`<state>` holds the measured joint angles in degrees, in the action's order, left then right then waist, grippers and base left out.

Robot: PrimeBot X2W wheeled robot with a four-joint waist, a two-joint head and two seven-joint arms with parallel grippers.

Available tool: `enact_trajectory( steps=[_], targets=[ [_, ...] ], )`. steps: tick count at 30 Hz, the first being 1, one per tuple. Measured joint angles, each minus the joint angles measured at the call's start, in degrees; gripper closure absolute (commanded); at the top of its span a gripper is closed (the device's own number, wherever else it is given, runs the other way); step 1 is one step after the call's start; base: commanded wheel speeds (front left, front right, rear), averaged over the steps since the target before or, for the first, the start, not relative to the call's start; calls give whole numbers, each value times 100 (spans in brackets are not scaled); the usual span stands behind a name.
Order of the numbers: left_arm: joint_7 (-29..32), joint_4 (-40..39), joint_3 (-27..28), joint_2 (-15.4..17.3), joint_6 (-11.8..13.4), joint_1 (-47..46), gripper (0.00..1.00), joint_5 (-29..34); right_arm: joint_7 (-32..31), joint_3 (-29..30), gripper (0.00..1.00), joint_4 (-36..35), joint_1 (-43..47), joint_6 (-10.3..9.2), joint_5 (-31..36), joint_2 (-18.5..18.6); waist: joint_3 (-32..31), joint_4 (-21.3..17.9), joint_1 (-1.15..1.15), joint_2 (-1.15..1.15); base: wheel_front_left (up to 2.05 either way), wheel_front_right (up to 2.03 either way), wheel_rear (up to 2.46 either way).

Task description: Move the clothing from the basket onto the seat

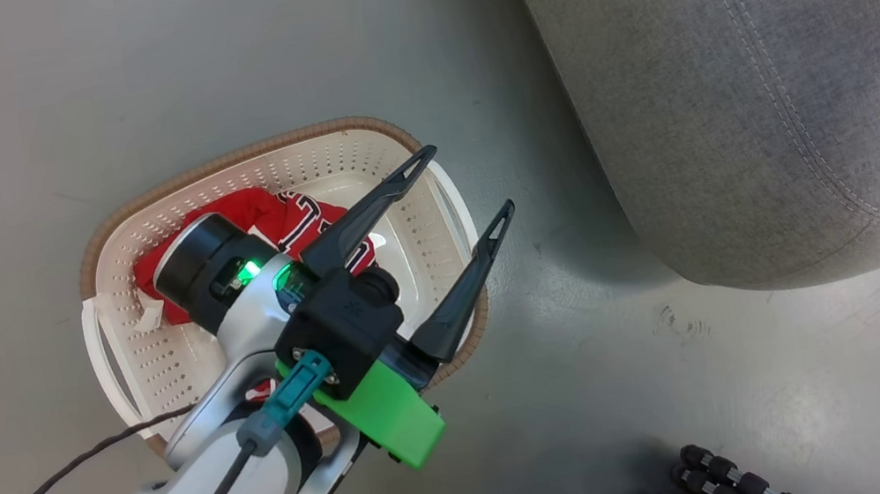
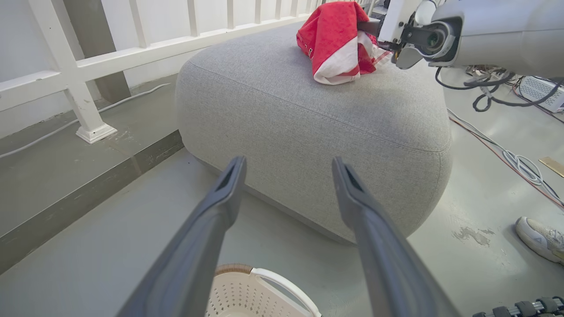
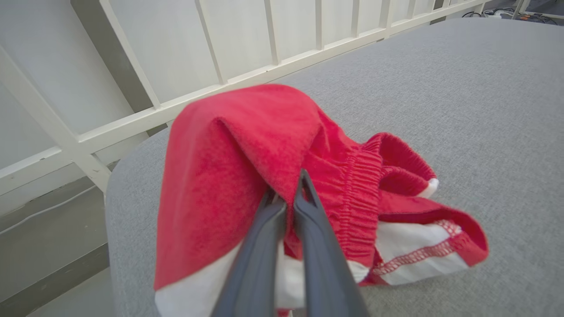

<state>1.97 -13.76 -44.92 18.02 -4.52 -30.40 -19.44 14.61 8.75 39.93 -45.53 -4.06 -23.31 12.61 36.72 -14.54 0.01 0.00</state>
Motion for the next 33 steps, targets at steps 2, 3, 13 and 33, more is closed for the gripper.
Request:
enact_trajectory(
  steps=[2, 3, 13, 33],
  targets=[
    [-20, 31, 2, 7, -8, -2, 0, -1, 0, 2, 100, 107, -34, 2, 0, 10, -5, -1, 0, 0, 0, 0, 0],
    [-54, 53, 2, 10, -9, -3, 0, -2, 0, 3, 100, 145, -46, 23, 2, 7, -17, -4, 0, 0, 0, 0, 0],
    [-221, 220, -3, -12, -51, -3, 0, -55, 0, -172, 0, 490, -83, 257, 142, -12, -223, -7, 0, 0, 0, 0, 0],
    [-862, 809, 355, -86, 188, 363, 0, -303, 0, -247, 0, -411, 1031, 556, 610, -316, -1004, 94, 0, 0, 0, 0, 0]
  ],
)
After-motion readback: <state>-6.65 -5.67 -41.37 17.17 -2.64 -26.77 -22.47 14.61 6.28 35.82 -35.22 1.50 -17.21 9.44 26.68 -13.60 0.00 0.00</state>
